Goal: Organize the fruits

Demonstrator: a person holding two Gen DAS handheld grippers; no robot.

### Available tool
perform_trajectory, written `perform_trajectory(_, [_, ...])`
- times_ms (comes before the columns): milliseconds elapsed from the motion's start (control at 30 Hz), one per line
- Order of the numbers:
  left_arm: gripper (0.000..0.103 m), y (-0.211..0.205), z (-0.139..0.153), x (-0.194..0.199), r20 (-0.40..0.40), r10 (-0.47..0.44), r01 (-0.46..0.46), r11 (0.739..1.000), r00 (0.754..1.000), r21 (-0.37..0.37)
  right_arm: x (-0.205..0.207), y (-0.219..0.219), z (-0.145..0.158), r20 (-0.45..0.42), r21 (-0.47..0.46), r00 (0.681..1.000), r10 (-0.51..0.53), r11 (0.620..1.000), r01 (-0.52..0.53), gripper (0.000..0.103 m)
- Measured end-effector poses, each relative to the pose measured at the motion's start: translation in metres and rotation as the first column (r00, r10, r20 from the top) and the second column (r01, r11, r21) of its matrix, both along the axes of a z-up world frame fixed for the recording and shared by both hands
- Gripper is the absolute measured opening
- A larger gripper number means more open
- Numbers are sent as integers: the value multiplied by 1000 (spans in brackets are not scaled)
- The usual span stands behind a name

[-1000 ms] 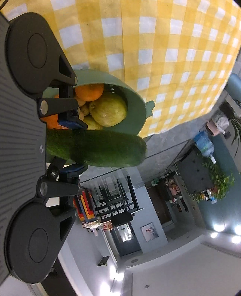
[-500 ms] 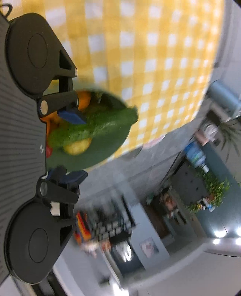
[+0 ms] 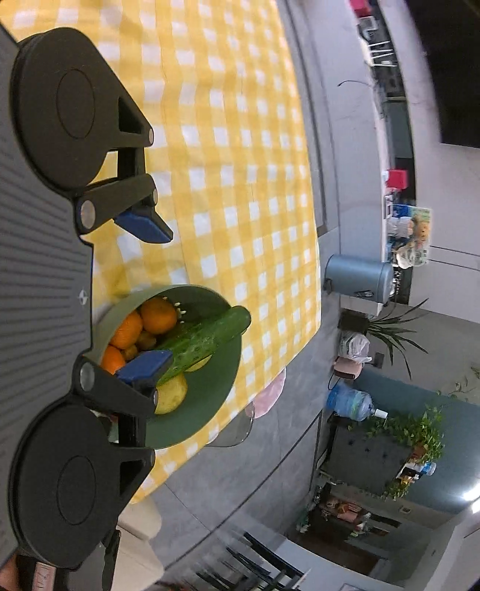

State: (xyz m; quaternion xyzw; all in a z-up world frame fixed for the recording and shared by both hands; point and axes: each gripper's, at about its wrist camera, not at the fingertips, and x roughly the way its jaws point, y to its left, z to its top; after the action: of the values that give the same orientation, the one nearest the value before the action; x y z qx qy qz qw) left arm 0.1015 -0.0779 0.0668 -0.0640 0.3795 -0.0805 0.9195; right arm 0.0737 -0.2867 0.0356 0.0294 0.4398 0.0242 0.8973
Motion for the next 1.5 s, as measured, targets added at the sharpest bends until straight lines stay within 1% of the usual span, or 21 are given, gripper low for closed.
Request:
perform_trajectory(33, [84,-3,-1,-4,-2,0,0,1000,1000,10,-5,2,0,-5,-10,1000,15,1000,-15,70])
perform_trajectory(67, [84,-5,-4,-4,-14,5,-5,1000,1000,14,-11,5,-1,-9,-24,999,34,999,-34,72])
perform_trajectory(133, [85,-13,-9,-7,-42,-3,4,1000,999,18,-21,12,-1,-10,-44,998,60,997,-60,73])
perform_trajectory(167, [85,-14,-13,-11,-46,-3,4,1000,999,17,-26,14,-1,-8,-45,998,69,997,-70,76])
perform_trajectory(233, [85,-18,-19,-17,-52,4,-2,1000,999,28,-34,19,-3,-9,-30,996,85,996,-85,78])
perform_trajectory(367, [84,-24,-30,-32,-58,36,-31,997,998,73,-46,23,-9,-26,21,996,81,997,-81,78])
perform_trajectory(500, [84,-30,-34,-40,-65,38,-32,996,997,88,-50,25,-11,-25,26,997,73,997,-73,78])
perform_trajectory(600, [84,-33,-31,-44,-63,38,-32,996,997,83,-51,24,-9,-21,24,998,62,998,-62,79])
perform_trajectory(700, [85,-35,-27,-48,-30,37,-35,997,999,70,-53,23,-6,-15,29,999,48,998,-48,79])
perform_trajectory(800, [85,-35,-24,-50,-14,41,-40,998,999,57,-55,24,-2,3,18,999,36,999,-36,79])
perform_trajectory(933, [85,-31,-23,-49,-24,51,-50,998,998,29,-55,27,2,14,7,999,38,999,-38,79])
perform_trajectory(1067, [85,-28,-26,-48,-54,46,-46,999,998,-10,-57,33,5,23,-11,998,54,999,-53,79])
perform_trajectory(1267, [85,-26,-27,-48,-63,28,-30,999,998,-30,-59,40,7,29,-25,997,68,997,-68,79])
perform_trajectory(1367, [85,-25,-27,-50,-59,42,-45,998,997,-46,-60,42,9,33,-35,997,69,997,-67,79])
perform_trajectory(1500, [85,-24,-26,-53,-51,43,-46,998,998,-48,-62,45,10,32,-53,997,75,996,-74,79])
